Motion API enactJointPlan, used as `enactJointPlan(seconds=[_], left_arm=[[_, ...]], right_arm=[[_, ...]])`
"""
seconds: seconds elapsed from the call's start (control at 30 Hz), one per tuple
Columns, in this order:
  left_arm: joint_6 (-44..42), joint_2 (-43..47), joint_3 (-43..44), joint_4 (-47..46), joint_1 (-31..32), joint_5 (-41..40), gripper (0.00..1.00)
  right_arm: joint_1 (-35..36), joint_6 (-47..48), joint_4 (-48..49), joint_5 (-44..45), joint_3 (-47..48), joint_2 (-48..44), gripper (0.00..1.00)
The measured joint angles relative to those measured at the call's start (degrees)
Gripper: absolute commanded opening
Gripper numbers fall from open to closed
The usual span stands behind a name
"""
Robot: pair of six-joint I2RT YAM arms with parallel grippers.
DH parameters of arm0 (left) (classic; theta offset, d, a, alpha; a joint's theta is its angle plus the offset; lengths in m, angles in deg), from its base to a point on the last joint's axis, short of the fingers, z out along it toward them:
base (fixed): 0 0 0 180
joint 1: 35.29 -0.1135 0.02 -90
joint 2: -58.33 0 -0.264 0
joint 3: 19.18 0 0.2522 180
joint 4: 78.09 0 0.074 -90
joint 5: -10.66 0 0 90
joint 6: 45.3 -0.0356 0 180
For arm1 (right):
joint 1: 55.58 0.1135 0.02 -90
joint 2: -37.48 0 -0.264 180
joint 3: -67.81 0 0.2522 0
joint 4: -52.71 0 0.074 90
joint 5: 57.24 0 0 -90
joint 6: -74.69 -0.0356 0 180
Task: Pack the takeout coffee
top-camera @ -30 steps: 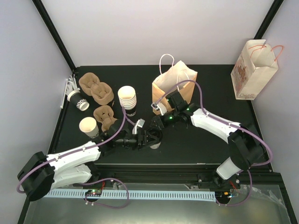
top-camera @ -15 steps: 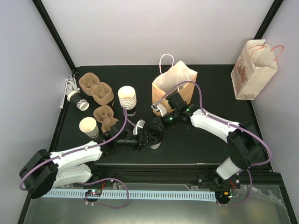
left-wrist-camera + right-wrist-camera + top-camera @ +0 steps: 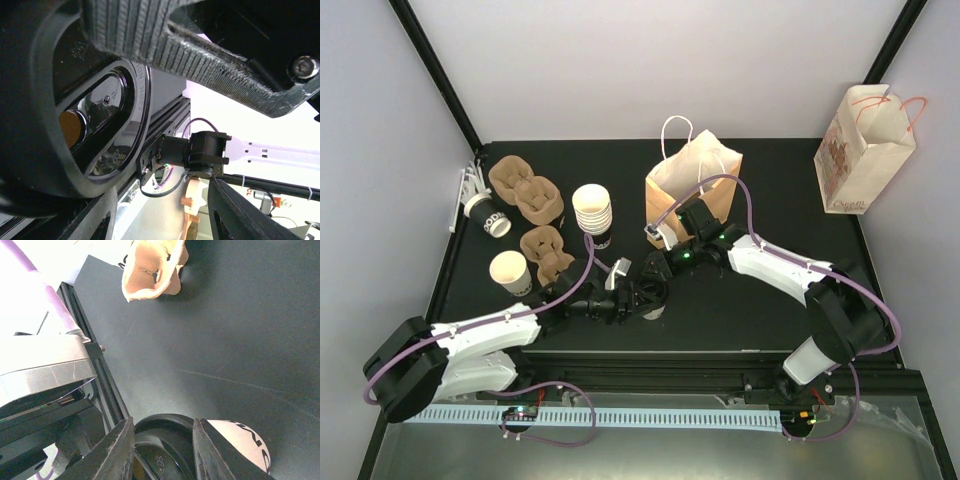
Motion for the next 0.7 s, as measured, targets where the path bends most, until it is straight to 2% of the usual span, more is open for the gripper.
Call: enactJointPlan(seconds=[0.27,0.7], left_arm=[[-0.4,-0.8,1.2,1.9,0.1,-0.6,0.46],[-0.9,-0.6,3.3,7.0,0.3,-1.9,0.47]], right_arm=[[-0.3,0.2,1.5,-0.1,-1.0,-0.1,0.33],[-1.2,0.4,4.0,-0.1,-2.9,-0.1,0.32]])
